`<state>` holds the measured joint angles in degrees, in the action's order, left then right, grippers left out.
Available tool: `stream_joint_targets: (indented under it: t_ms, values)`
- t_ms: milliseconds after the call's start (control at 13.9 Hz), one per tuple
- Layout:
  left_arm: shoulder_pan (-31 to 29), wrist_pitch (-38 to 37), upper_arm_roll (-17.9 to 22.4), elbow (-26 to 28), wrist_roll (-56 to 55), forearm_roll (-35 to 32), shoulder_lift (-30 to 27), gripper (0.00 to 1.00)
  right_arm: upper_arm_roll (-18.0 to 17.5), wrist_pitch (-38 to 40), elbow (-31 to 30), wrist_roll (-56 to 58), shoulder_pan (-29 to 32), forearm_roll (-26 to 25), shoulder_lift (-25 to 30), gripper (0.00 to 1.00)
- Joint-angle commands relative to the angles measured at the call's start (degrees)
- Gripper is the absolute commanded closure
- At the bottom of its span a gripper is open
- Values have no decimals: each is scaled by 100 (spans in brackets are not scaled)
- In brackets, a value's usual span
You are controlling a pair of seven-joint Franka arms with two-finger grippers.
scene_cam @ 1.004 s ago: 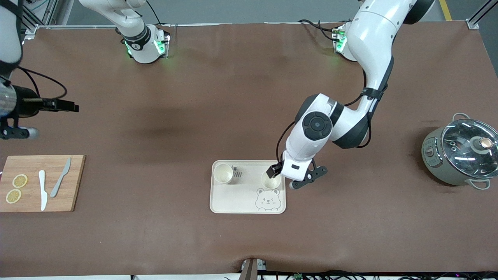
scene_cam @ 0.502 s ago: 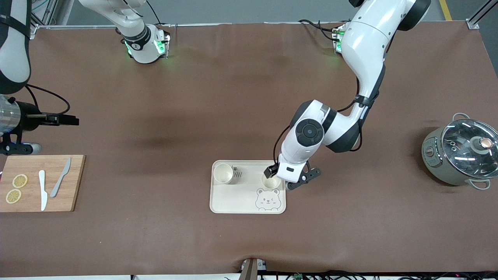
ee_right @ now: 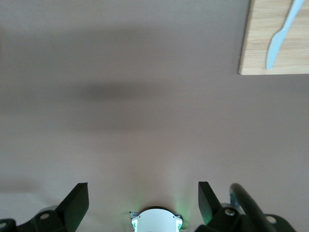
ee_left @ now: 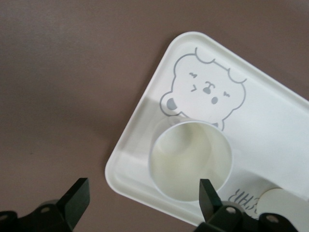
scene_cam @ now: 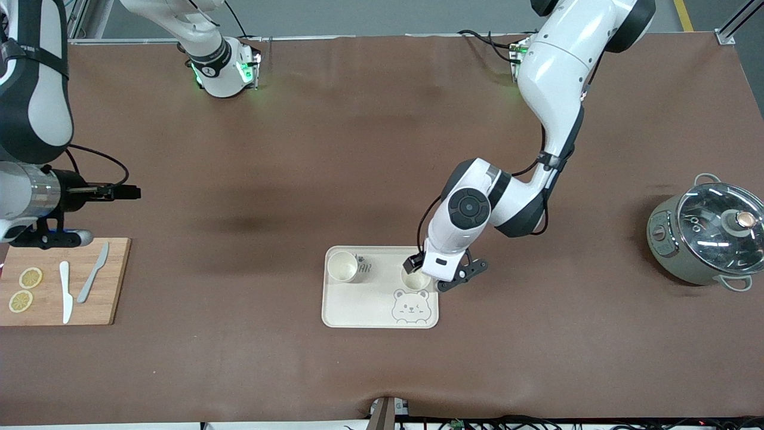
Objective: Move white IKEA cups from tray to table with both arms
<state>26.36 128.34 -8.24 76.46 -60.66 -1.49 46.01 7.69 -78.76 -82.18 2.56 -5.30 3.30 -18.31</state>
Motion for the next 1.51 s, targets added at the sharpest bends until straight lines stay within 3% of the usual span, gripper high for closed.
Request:
stream_joint_targets:
  t_ms: [0, 72, 143, 215, 430, 502, 789, 1076, 1220, 1435]
  values:
    - [98, 191, 68, -140, -175, 35, 206, 0, 13, -42, 106, -28, -506, -49, -171, 0]
    - [98, 200, 68, -122, -157, 26, 215, 0, 13, -69, 114, -27, -525, 12, -329, 0]
    - [106, 200, 68, -122, -157, 26, 233, 7, 5, -130, 114, -19, -551, 73, -444, 0]
    - [106, 200, 68, -122, -157, 26, 250, 23, 5, -235, 114, -10, -621, 83, -654, 0]
    - [98, 200, 68, -122, -157, 26, 259, 88, 5, -621, 114, -80, -875, 196, -963, 0]
    - [98, 200, 68, -122, -140, 26, 259, 100, 5, -849, 97, -89, -1025, 423, -1033, 0]
    - [71, 200, 77, -131, -61, 18, 251, 100, 5, -1720, 106, -1413, -1464, 1847, -1490, 0]
    - [36, 183, 77, -122, 63, -412, 207, 100, 13, -2633, 114, -1766, -1781, 2989, -1815, 0]
    - [-69, 156, 77, -122, 80, -466, 93, 100, 13, -3187, 106, -2013, -1966, 3036, -1930, 0]
    - [-314, 69, 86, -122, 298, -483, -135, 100, 5, -3416, 114, -2171, -2159, 3089, -2158, 0]
